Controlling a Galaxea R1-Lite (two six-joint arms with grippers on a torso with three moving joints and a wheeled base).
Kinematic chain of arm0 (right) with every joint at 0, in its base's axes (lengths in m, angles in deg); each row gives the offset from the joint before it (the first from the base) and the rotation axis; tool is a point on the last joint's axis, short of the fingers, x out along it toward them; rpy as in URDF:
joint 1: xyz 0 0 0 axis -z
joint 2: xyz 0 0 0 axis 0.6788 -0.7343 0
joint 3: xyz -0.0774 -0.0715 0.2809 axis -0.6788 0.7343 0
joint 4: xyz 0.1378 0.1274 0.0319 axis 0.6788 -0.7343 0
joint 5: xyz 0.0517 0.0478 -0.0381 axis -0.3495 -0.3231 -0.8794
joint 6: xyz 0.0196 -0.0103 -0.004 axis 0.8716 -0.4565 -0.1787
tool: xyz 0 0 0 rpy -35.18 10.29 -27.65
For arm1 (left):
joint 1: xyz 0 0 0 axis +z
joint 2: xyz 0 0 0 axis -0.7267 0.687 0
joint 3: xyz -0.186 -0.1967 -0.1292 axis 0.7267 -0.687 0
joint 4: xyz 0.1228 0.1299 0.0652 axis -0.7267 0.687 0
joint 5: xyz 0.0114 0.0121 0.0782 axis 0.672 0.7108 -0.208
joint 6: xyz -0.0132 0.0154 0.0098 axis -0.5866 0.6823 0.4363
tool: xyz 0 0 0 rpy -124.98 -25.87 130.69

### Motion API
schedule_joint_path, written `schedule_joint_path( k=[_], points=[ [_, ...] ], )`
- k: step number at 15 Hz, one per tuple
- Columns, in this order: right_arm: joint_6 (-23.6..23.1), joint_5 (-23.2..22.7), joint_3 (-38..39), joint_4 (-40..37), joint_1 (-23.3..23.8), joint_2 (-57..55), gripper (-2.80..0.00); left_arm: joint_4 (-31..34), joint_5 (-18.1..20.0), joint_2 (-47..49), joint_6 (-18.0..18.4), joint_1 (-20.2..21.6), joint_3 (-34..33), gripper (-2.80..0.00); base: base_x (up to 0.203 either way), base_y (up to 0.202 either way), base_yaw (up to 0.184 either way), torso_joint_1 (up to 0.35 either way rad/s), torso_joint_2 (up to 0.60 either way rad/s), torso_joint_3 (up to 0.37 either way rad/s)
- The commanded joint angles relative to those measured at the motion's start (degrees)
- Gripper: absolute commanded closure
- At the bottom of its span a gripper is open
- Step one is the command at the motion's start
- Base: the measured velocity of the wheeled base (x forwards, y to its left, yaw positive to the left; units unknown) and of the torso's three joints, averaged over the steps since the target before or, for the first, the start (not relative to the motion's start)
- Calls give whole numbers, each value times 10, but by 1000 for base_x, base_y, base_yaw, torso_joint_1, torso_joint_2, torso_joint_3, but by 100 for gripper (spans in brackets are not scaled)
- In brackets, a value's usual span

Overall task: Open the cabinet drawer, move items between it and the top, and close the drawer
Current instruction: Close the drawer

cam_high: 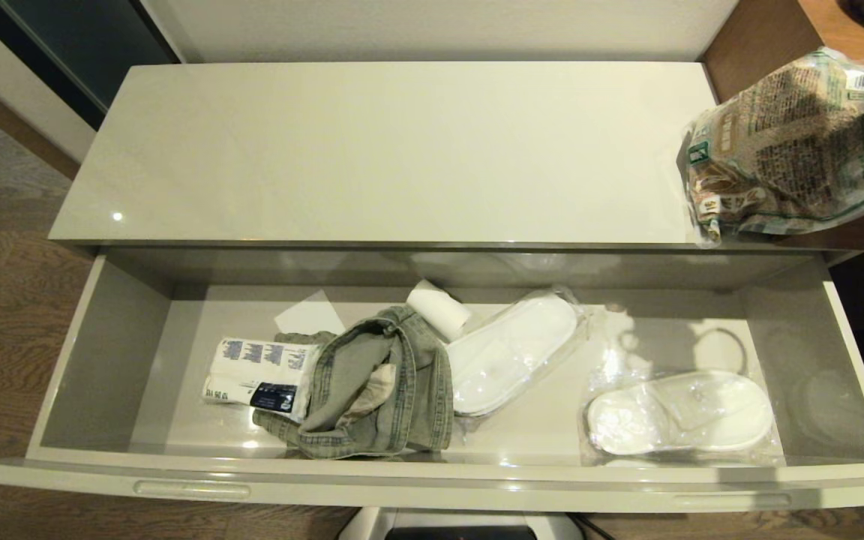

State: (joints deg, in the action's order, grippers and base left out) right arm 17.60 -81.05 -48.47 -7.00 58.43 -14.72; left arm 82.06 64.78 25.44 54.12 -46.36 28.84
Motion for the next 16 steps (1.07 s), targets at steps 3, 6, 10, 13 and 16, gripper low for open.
schedule_joint_path(
  k=[3,6,10,13,16],
  points=[
    [-21,-4,-26,-190,2,140,-280,0,1,1,0,0,0,0,0,0,0,0,0,0],
    [-44,17,-33,-328,4,238,0,0,1,1,0,0,0,0,0,0,0,0,0,0],
    [-46,52,-19,-463,4,336,0,0,1,1,0,0,0,0,0,0,0,0,0,0],
    [-45,56,-16,-536,-48,415,0,0,1,1,0,0,0,0,0,0,0,0,0,0],
    [-44,59,-6,-650,-149,492,0,0,1,1,0,0,0,0,0,0,0,0,0,0]
  ],
)
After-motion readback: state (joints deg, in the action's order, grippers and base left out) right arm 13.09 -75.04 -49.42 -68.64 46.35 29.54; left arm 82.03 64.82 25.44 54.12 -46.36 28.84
